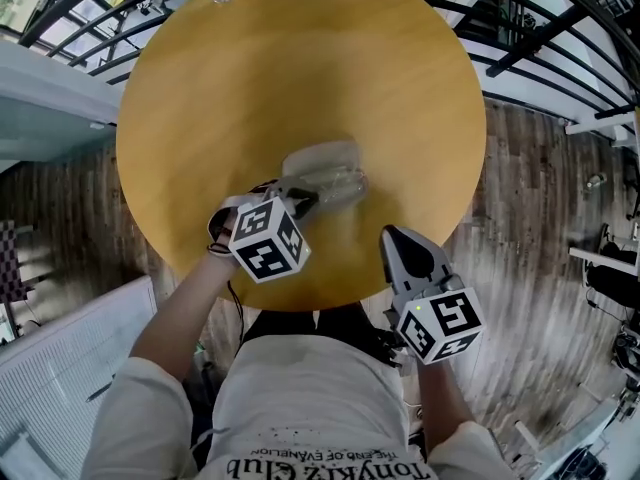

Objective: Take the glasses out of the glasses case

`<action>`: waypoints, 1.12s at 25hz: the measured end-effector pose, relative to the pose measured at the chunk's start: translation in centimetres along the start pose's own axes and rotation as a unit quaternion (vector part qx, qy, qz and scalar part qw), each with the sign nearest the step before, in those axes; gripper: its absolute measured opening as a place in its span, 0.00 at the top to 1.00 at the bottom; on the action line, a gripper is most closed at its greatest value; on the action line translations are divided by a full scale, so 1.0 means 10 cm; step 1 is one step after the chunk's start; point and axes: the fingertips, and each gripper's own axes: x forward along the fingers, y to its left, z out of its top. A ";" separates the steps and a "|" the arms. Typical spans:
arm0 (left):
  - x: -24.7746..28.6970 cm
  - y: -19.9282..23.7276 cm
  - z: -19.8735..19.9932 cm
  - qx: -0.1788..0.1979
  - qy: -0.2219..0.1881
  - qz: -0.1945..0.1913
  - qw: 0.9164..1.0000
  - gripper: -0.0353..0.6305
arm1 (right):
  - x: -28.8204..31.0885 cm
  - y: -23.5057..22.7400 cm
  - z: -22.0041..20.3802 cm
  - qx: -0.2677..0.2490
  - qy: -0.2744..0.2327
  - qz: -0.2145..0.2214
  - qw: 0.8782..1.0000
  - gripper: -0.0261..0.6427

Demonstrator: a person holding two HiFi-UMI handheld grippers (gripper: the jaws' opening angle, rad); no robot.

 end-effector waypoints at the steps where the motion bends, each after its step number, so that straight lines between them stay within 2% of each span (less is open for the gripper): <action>1: -0.05 -0.02 0.02 0.000 -0.003 0.002 1.000 0.90 | -0.03 0.03 0.02 -0.003 -0.001 0.002 1.000 0.92; 7: -0.36 -0.12 0.18 -0.017 -0.036 0.027 0.999 0.90 | -0.19 0.15 0.08 -0.022 -0.008 0.010 1.000 0.92; 17: -0.78 -0.25 0.30 -0.066 -0.097 0.074 0.990 0.89 | -0.39 0.23 0.19 -0.048 -0.020 0.013 0.999 0.92; 22: -0.98 -0.32 0.39 -0.117 -0.142 0.091 0.979 0.89 | -0.50 0.29 0.31 -0.055 -0.035 0.016 0.998 0.92; 26: -1.14 -0.46 0.50 -0.164 -0.189 0.079 0.965 0.90 | -0.61 0.38 0.37 -0.059 -0.041 0.023 0.997 0.92; 28: -1.23 -0.50 0.55 -0.177 -0.209 0.085 0.958 0.90 | -0.65 0.43 0.42 -0.062 -0.045 0.026 0.997 0.92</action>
